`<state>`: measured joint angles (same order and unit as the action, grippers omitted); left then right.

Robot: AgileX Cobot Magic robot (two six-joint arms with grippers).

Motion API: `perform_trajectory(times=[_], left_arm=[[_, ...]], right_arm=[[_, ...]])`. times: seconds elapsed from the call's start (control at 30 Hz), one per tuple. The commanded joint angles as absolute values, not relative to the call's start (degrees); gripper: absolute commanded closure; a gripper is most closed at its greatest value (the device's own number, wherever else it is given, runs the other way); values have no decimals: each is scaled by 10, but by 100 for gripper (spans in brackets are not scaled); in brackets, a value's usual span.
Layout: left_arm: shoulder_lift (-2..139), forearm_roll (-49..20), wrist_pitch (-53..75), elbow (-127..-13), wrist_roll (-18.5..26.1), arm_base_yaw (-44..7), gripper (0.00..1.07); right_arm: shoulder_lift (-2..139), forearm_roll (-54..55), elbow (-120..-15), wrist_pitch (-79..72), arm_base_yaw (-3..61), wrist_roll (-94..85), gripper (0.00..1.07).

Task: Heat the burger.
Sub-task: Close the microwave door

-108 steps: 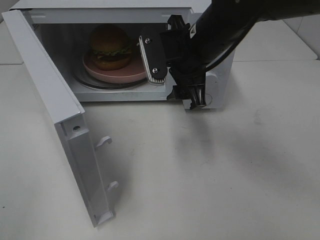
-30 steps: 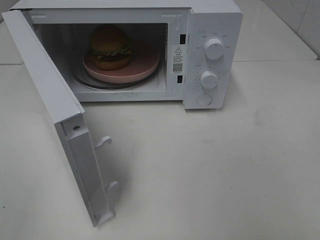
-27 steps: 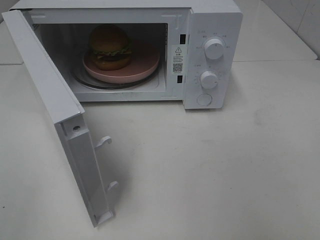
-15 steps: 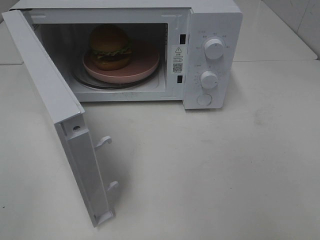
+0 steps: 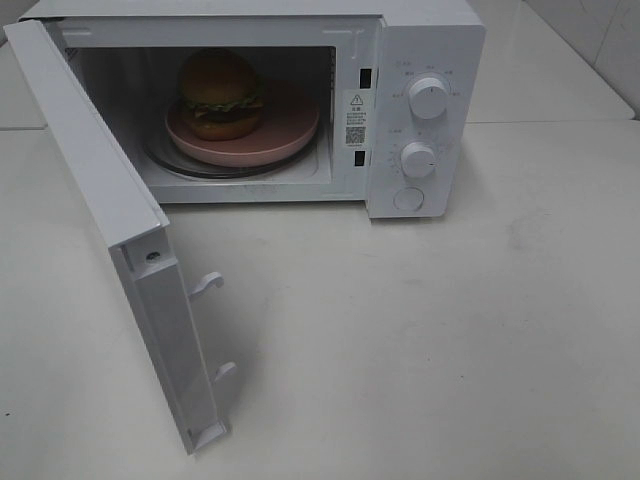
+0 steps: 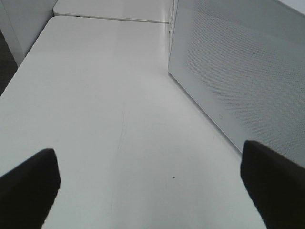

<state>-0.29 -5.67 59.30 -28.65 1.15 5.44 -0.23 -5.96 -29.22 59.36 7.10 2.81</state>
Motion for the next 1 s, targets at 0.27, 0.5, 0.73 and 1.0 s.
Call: perform_trajectory(times=[0.27, 0.5, 0.73, 1.0], left_arm=[[-15, -58, 588, -284, 9, 53, 9], [-15, -58, 588, -284, 9, 53, 9], [-15, -58, 588, -284, 9, 53, 9], [-15, -58, 588, -284, 9, 53, 9]], right_arm=[[-17, -59, -290, 590, 67, 26, 31], [-17, -59, -290, 590, 67, 26, 31], [-17, -59, -290, 590, 67, 26, 31], [-17, -59, -290, 590, 67, 26, 31]])
